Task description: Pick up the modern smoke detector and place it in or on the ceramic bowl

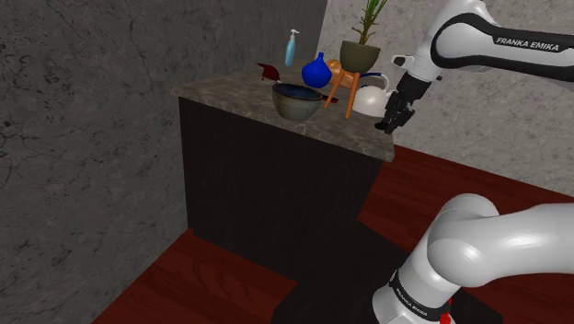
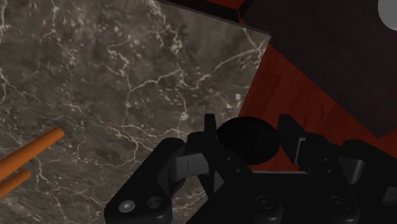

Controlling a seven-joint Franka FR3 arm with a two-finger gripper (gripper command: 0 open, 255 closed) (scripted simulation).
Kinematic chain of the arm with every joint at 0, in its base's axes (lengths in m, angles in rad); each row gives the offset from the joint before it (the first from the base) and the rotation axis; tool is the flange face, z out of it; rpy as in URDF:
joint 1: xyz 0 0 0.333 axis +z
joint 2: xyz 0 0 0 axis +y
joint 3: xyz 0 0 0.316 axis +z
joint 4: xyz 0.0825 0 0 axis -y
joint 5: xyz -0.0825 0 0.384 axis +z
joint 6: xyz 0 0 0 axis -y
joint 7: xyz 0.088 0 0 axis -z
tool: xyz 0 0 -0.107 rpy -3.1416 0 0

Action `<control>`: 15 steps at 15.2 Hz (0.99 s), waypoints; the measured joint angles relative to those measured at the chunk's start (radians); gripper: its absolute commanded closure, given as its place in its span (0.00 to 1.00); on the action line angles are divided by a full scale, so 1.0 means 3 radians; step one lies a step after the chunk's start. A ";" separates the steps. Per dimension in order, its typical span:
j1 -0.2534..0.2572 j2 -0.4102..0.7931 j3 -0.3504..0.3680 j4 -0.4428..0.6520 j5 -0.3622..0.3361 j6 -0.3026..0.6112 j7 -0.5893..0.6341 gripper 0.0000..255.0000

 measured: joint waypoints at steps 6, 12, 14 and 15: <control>0.0036 0.0069 0.0054 0.0309 0.0063 -0.0238 -0.0026 1.00; 0.0068 0.0141 0.0112 0.0609 0.0122 -0.0469 -0.0041 1.00; 0.0082 0.0184 0.0122 0.0728 0.0140 -0.0545 -0.0052 1.00; 0.0092 0.0208 0.0134 0.0781 0.0154 -0.0576 -0.0047 1.00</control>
